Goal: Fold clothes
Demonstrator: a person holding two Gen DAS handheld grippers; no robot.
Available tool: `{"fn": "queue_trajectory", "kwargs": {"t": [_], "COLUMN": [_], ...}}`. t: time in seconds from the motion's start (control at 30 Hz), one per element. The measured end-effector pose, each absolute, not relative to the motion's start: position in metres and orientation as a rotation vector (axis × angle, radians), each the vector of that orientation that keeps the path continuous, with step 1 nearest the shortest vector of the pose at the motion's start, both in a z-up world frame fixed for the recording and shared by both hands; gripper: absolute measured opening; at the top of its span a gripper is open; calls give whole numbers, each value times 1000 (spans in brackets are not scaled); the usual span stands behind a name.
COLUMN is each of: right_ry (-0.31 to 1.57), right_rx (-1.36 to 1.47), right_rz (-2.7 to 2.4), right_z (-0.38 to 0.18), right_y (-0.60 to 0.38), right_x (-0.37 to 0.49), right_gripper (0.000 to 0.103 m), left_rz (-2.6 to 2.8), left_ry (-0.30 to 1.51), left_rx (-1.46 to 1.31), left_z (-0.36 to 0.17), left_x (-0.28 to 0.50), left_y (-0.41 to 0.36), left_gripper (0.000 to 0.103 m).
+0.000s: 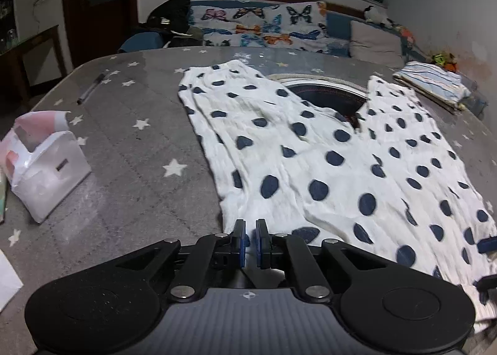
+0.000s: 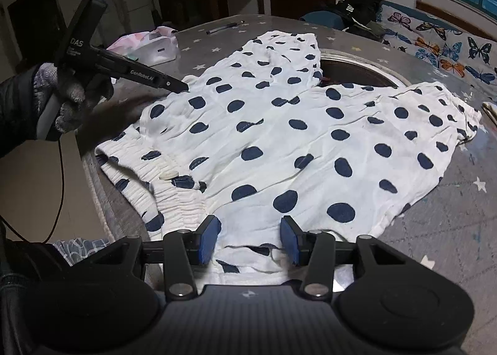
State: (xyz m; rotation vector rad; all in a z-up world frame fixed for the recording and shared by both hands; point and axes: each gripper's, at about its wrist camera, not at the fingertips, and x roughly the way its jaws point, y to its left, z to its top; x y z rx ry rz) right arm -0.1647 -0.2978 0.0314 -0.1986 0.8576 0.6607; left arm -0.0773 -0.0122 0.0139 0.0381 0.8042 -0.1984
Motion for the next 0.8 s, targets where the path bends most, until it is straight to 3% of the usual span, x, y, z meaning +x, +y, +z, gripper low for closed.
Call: {"fn": "queue_trajectory", "kwargs": {"t": [0.8], "right_ry": [834], "right_rx": [-106], "right_rz": [552], "right_z": [39], "right_y": [-327], "right_x": [-140], "right_gripper": [50], "left_rz": [-281], "left_ry": [762], "left_rx": [58], "left_z": [23], "left_x": [-76], "left_y": [-30], "left_gripper": [10]}}
